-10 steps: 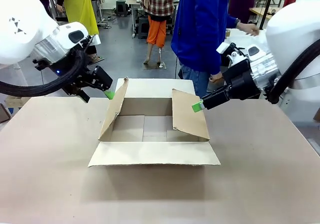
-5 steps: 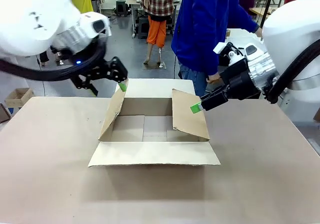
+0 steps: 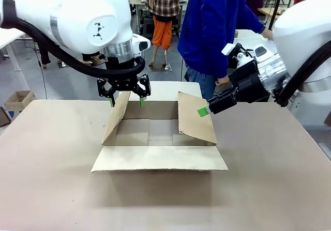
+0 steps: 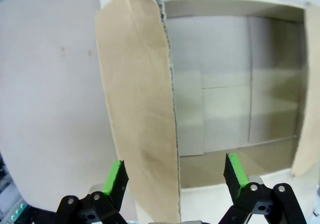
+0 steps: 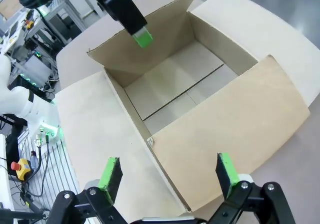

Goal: Pack the gift set into the box.
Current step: Place both hands on the side flaps of the Package Box and spread them outward.

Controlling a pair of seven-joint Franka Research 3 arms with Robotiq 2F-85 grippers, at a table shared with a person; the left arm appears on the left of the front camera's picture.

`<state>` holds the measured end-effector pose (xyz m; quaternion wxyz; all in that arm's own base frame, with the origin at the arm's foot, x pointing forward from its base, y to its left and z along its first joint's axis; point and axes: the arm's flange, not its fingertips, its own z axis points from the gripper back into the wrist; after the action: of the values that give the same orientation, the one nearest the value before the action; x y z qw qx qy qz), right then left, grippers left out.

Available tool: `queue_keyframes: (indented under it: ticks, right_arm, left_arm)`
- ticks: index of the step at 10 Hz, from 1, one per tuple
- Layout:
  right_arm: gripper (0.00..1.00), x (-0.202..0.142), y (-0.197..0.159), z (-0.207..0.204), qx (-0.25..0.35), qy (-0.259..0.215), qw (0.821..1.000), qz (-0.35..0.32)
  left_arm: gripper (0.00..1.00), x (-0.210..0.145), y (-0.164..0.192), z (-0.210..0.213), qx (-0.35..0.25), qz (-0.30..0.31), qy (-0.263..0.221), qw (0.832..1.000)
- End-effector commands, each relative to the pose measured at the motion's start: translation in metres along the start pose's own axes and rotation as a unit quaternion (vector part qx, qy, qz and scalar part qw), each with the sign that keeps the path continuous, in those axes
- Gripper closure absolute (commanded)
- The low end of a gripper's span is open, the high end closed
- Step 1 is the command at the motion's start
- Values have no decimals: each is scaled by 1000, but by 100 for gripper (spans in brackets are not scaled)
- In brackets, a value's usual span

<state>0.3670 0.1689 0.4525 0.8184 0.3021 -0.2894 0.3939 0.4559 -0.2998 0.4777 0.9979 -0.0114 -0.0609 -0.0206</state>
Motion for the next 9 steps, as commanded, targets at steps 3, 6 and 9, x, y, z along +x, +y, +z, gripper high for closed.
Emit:
queue_keyframes:
  ticks: [3,6,9]
  right_arm:
    - [0,1,2,1,0,2,1000,-6]
    - [0,1,2,1,0,2,1000,-6]
    - [0,1,2,1,0,2,1000,-6]
  left_arm:
    - [0,3,-10,-17,80,24,5,996]
    - [0,5,-4,-27,119,31,1,992]
    - [0,6,4,-25,130,28,-10,991]
